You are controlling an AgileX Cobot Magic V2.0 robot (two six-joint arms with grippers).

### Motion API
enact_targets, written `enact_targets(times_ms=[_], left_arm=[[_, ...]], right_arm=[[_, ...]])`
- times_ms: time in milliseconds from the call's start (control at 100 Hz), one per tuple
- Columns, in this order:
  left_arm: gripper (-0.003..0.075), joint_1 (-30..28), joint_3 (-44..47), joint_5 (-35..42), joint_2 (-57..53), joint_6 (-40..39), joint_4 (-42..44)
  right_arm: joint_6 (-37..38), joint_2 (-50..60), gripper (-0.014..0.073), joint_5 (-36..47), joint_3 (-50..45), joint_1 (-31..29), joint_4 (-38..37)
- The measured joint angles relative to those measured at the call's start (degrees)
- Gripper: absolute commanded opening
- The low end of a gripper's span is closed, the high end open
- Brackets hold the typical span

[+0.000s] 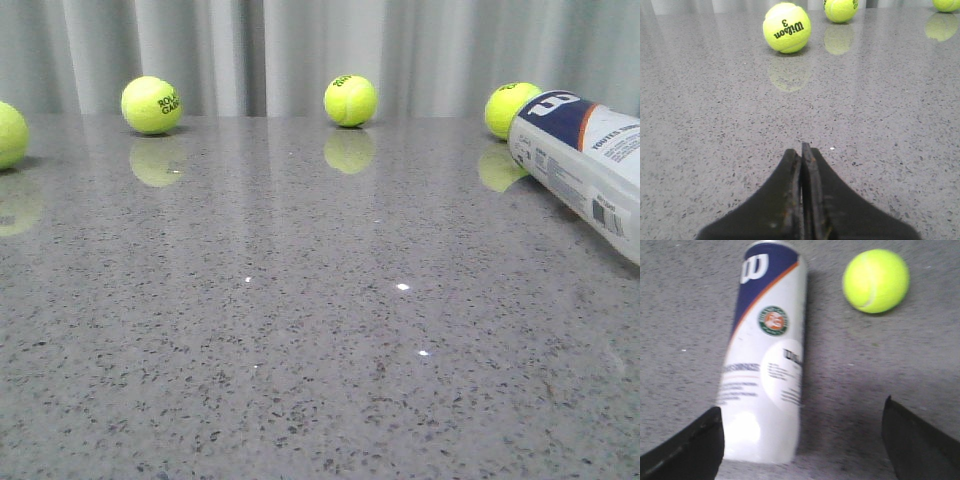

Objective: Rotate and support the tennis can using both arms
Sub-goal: 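Lower the right gripper over the white Wilson can and grasp it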

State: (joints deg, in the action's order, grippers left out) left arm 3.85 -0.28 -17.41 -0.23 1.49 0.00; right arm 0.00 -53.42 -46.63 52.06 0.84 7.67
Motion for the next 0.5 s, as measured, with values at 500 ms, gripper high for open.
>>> enact_targets(times_ms=[500], left_arm=[[-0.0021, 0.00, 0.00, 0.00, 0.00, 0.00, 0.00]], right_arm=[[0.56, -26.67, 0.0636, -5.90, 13.05, 0.84, 10.40]])
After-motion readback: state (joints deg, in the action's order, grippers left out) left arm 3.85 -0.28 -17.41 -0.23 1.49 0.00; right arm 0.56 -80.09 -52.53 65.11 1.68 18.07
